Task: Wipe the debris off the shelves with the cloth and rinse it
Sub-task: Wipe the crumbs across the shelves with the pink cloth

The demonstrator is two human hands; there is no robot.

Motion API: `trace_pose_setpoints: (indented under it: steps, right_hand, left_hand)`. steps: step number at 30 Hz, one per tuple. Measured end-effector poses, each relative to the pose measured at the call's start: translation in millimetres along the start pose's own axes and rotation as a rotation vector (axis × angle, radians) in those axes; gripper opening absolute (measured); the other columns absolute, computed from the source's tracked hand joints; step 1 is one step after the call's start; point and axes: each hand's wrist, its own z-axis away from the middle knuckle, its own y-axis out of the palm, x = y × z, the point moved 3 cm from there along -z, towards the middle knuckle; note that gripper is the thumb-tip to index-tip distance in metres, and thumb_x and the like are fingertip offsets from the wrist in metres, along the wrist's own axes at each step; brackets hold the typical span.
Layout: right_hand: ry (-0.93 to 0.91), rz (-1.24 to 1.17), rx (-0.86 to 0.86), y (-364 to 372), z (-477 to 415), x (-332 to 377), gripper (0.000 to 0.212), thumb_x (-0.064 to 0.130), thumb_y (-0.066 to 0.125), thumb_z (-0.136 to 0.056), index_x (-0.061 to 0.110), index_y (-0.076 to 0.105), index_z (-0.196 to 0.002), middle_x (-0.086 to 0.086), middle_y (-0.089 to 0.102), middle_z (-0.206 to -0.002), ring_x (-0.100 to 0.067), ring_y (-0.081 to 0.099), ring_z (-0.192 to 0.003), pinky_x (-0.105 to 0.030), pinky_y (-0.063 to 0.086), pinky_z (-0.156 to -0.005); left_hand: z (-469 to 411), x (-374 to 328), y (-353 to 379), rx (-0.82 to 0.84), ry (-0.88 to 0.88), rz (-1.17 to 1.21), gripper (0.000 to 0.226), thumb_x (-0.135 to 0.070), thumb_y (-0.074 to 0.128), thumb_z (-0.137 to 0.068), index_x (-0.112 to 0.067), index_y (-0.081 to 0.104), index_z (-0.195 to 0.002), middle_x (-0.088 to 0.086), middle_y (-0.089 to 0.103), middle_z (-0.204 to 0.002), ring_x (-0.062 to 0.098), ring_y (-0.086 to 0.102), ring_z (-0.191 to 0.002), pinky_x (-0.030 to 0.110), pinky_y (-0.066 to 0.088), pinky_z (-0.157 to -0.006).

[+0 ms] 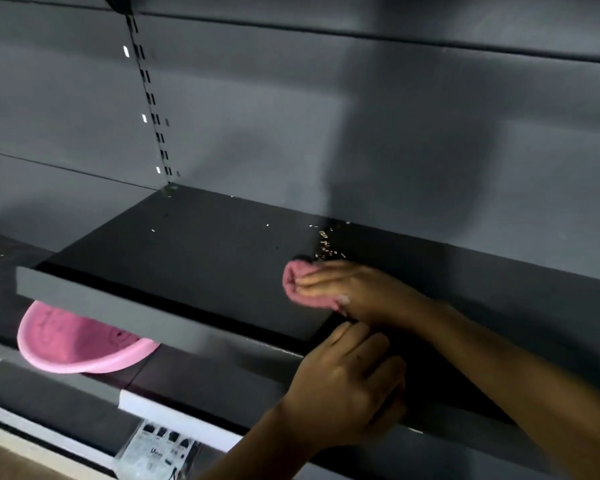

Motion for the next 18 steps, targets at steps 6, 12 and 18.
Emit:
trace_pose_setpoints:
  steps: [6,12,18]
  right_hand:
    - [0.295,0.010,-0.330,-55,27,-18,0.046,0.003,0.042,-0.071,0.009,0.068,-0.109,-0.009,0.068,-0.116,-0.012,0.059,-0.111,-0.008,0.029,-0.103]
    - [0.882,0.092,-0.312,-77,122,-71,0.037,-0.004,0.053,-0.083,0.009,0.063,-0.116,-0.016,0.061,-0.127,-0.033,0.058,-0.116,-0.031,0.039,-0.100]
    - [1.178,0.012,-0.071,-25,116,-94,0.052,0.042,0.043,-0.080,0.036,0.039,-0.131,-0.005,0.041,-0.145,-0.033,0.045,-0.128,-0.054,0.040,-0.102]
  left_hand:
    - [0,7,-6,0.154,-0.002,-0.043,0.021,-0.018,0.058,-0.085,-0.010,0.054,-0.067,0.008,0.047,-0.067,0.024,0.041,-0.064,0.032,0.035,-0.061]
    - [-1,41,-29,0.272,-0.157,-0.201,0.024,-0.027,0.052,-0.089,-0.014,0.054,-0.069,0.005,0.051,-0.069,0.026,0.048,-0.065,0.032,0.040,-0.061]
    - [5,63,-35,0.367,-0.315,-0.092,0.021,-0.033,0.047,-0.085,-0.018,0.053,-0.072,0.001,0.053,-0.072,0.023,0.055,-0.065,0.029,0.044,-0.055]
